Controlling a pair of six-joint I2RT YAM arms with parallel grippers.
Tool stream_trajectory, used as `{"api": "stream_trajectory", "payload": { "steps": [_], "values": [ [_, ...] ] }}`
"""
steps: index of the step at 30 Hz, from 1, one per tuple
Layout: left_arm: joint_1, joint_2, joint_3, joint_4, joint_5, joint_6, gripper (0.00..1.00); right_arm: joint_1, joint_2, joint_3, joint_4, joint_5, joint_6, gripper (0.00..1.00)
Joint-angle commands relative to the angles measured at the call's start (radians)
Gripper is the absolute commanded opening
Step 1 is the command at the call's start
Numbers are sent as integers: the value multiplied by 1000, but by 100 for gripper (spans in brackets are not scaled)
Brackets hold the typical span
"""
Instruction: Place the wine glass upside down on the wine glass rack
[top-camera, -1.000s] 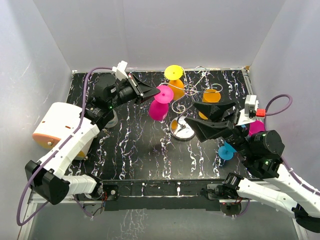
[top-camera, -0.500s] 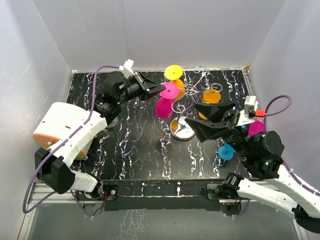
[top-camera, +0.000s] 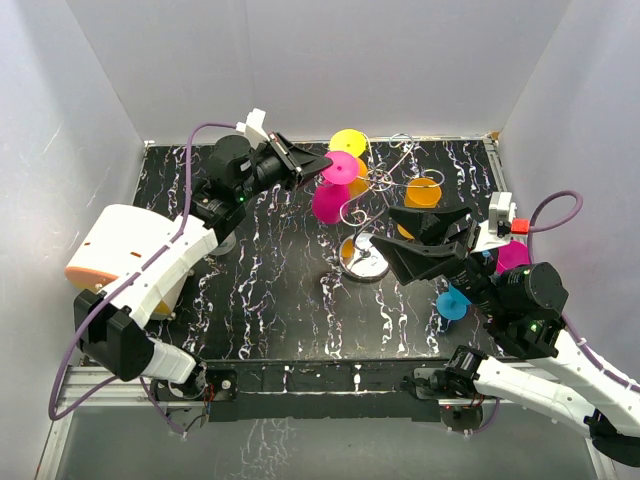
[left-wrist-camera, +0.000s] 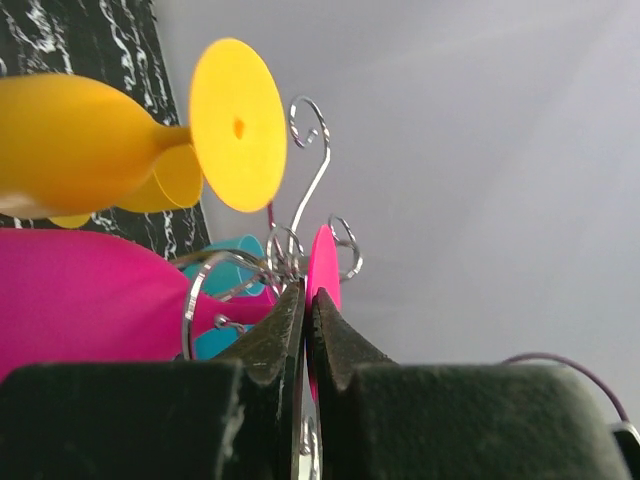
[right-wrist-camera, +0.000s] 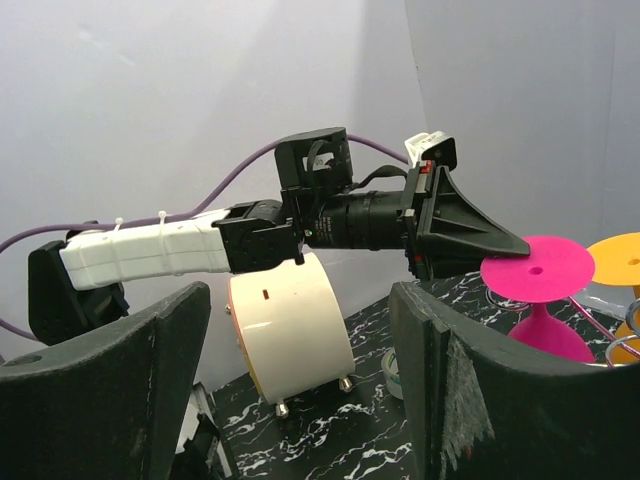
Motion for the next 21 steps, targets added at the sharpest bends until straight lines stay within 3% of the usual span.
{"api": "stream_trajectory", "payload": {
  "steps": [1, 12, 21],
  "values": [
    [5, -10, 32, 34, -74, 21, 0, 4, -8, -5, 30, 21, 13, 71],
    [4, -30, 30, -4, -131, 49, 0, 4, -1, 3, 25, 31, 12, 71],
    [4, -114, -56, 8, -221, 36, 0, 4, 31, 22, 5, 21, 24, 71]
  ]
}}
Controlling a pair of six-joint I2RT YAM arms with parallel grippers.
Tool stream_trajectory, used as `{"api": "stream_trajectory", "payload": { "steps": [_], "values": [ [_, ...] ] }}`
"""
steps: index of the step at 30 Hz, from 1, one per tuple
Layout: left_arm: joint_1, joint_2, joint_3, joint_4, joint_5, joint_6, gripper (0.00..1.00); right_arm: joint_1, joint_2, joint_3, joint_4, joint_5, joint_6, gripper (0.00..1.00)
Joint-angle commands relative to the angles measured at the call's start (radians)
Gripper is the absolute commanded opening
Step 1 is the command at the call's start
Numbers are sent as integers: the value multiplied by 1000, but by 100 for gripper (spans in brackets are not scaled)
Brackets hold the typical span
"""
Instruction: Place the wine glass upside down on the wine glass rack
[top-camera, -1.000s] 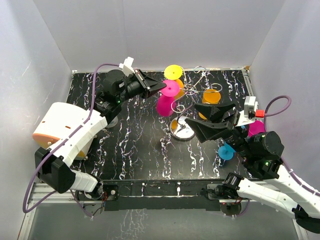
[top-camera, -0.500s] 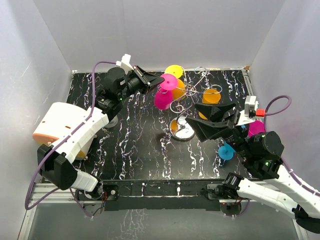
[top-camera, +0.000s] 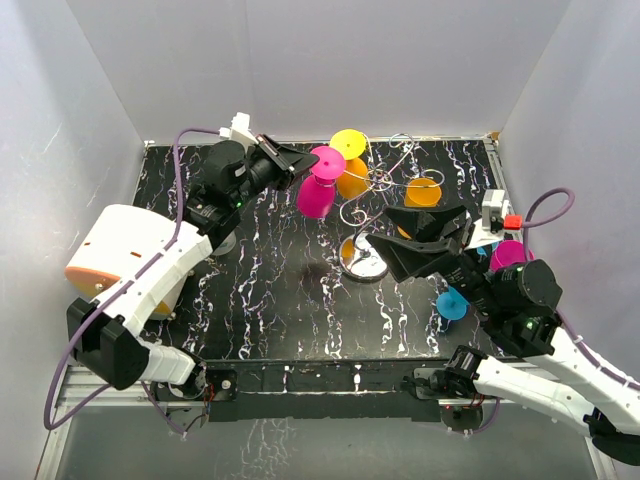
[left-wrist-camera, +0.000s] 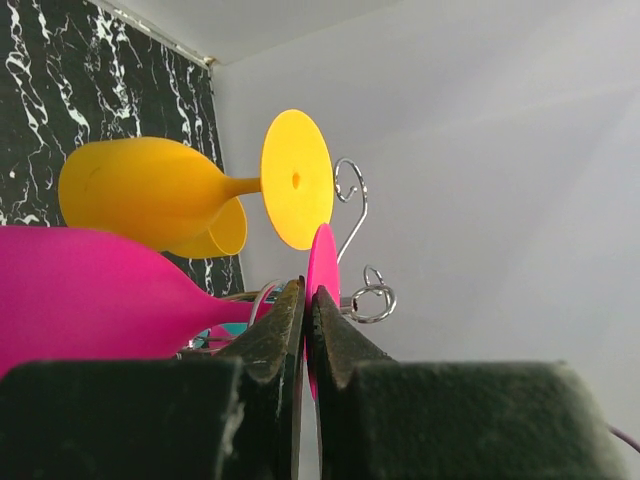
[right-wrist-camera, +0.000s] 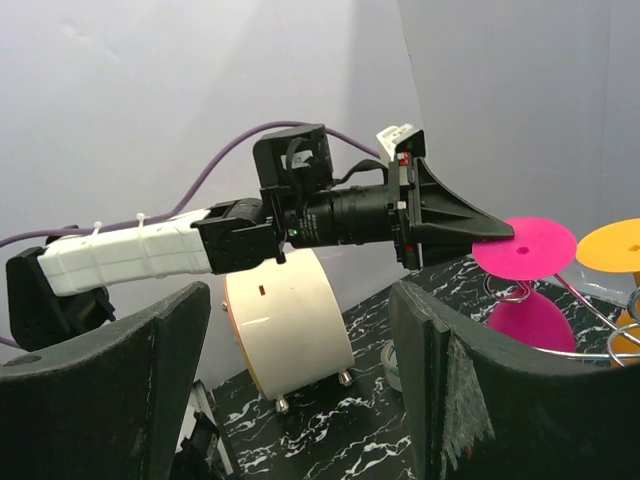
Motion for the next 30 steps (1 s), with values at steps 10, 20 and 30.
{"api": "stream_trajectory", "payload": {
  "steps": [10, 20, 30],
  "values": [
    [3, -116, -91, 57, -10, -25, 0, 4, 52, 40, -2, 8, 13, 70],
    [3, -138, -120, 72, 64, -28, 0, 4, 59, 50, -56, 99, 47, 70],
    [4, -125, -146, 120, 130, -52, 0, 4, 57, 51, -101, 208, 92, 70]
  ]
}}
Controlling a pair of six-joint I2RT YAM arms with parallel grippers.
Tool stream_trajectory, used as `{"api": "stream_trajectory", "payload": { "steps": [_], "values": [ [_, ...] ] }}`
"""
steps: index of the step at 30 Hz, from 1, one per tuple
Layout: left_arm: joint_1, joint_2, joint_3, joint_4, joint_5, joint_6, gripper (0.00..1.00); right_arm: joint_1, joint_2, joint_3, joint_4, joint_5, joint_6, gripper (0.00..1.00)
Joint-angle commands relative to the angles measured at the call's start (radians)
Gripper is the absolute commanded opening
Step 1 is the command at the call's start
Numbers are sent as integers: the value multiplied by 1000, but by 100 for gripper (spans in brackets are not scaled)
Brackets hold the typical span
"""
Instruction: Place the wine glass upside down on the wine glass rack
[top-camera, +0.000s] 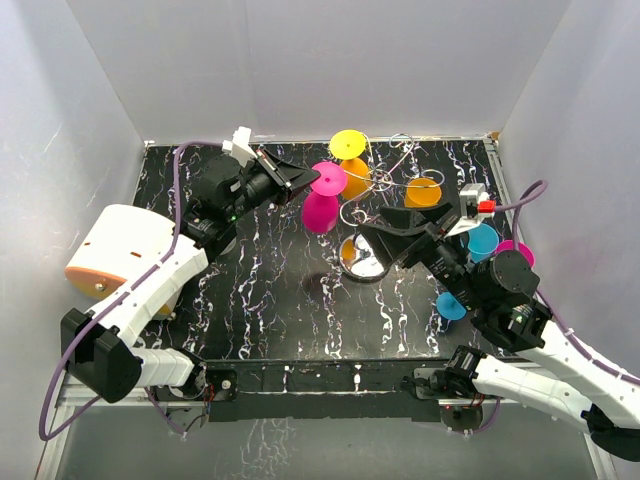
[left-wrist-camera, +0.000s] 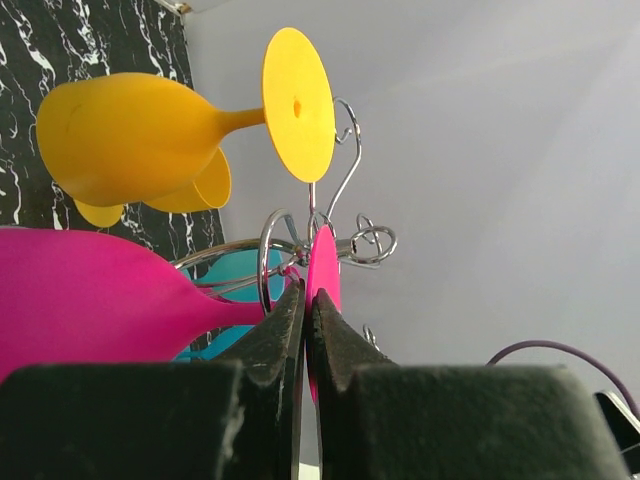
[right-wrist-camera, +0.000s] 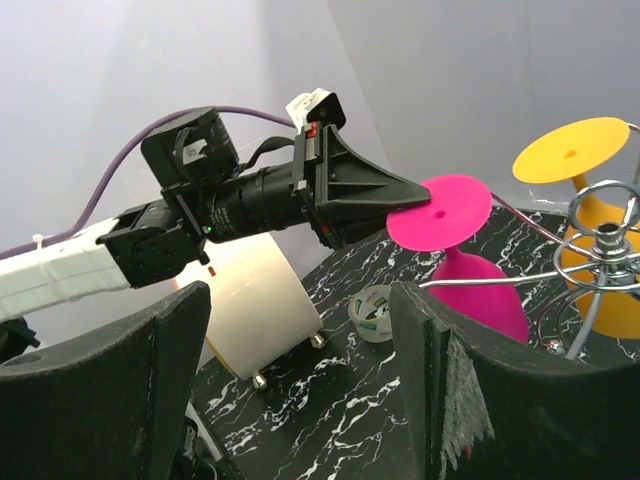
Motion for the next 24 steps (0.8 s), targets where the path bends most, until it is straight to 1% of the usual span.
{"api": "stream_trajectory", "payload": {
  "steps": [1, 2, 5, 9, 10, 13, 19, 24],
  "values": [
    [3, -39, -14, 47, 47, -10, 0, 4, -6, 41, 9, 73, 31, 70],
    [4, -40, -16, 46, 48, -11, 0, 3, -9, 38, 12, 87, 35, 71],
    [3, -39, -14, 33, 55, -6, 6, 4, -21, 29, 14, 120, 45, 71],
    [4, -42, -11, 12, 76, 9, 18, 4, -42, 26, 4, 164, 78, 71],
    [3, -45, -13, 8, 82, 11, 23, 3, -50, 28, -1, 165, 87, 71],
    [4, -50, -17, 4, 105, 15, 31, 4, -69, 35, -7, 169, 102, 71],
    [3, -83, -31, -36, 102, 33, 39, 4, -92, 30, -35, 199, 134, 72],
    [3, -122, -34, -88, 89, 66, 46, 4, -98, 39, -98, 234, 164, 72]
  ]
}}
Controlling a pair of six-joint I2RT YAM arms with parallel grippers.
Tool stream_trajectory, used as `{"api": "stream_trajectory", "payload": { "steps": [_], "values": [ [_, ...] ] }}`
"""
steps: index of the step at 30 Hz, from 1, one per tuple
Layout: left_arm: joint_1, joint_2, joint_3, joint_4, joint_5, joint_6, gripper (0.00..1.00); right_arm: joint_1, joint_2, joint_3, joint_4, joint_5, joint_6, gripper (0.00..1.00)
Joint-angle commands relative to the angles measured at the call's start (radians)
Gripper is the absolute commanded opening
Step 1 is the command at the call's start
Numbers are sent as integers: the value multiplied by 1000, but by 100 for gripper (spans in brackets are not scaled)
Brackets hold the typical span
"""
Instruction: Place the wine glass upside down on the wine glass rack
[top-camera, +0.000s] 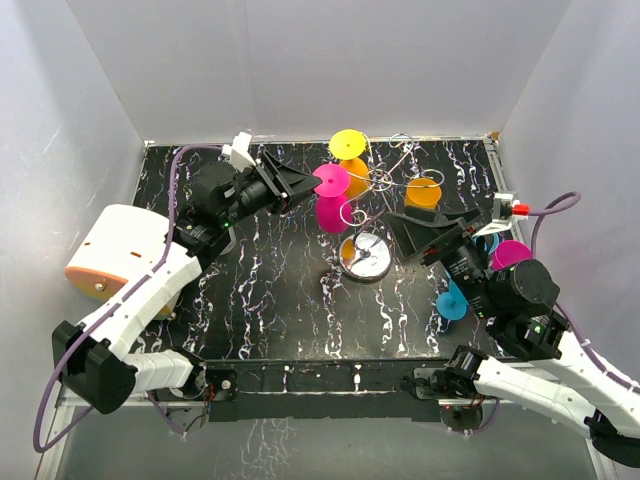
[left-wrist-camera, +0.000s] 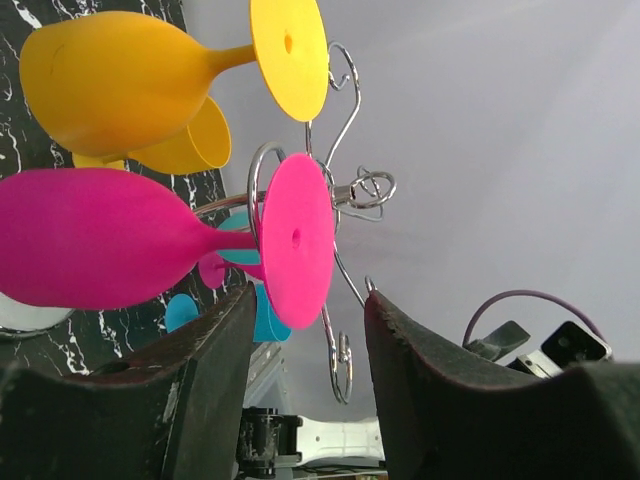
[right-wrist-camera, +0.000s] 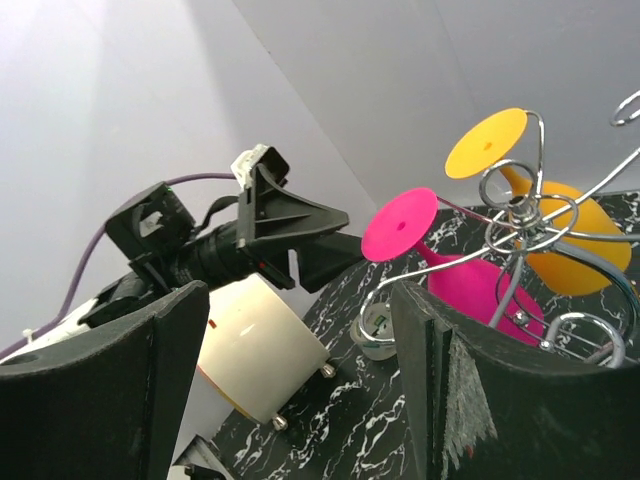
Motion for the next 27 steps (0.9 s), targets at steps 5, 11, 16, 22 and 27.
{"api": "stream_trajectory", "payload": {
  "steps": [5, 11, 16, 22, 27],
  "values": [
    [4, -121, -34, -81, -30, 85, 50, 4, -21, 60, -140, 128, 59, 71],
    [3, -233, -38, -199, -173, 238, 57, 4, -33, 107, -368, 294, 120, 69],
    [5, -339, -29, -342, -353, 412, 65, 4, -56, 137, -484, 355, 184, 68],
    [5, -441, -35, -469, -615, 580, 69, 4, -81, 164, -615, 474, 248, 68],
    [6, -480, -73, -493, -712, 635, 70, 4, -56, 179, -729, 544, 274, 67]
  ]
}}
